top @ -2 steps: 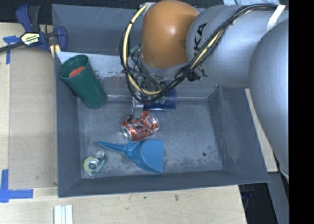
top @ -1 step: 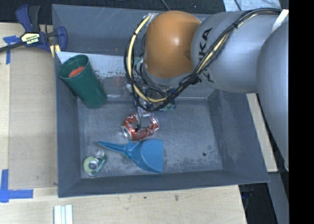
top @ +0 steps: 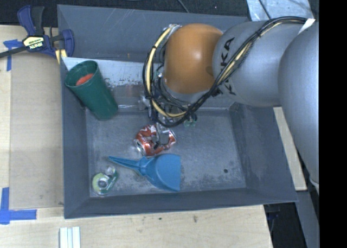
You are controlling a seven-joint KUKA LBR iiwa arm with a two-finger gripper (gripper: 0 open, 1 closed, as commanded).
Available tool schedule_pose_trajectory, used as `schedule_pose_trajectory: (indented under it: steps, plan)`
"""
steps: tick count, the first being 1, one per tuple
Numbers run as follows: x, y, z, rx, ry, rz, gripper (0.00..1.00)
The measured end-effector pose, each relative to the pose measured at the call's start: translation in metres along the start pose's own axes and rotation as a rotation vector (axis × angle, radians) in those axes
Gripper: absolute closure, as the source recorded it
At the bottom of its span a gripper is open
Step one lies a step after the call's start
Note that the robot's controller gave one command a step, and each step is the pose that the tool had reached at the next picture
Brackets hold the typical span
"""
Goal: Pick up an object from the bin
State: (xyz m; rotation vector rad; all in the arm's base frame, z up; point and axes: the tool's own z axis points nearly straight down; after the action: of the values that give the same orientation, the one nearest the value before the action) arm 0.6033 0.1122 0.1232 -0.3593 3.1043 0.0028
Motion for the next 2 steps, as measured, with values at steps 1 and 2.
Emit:
schedule_pose_trajectory:
  steps: [1,2]
  plan:
    - [0.007,-0.016,0.033,-0.002,0.022,-0.020,0.00]
    - [0.016,-0.013,0.047,0.002,-0.006,-0.498,1.00]
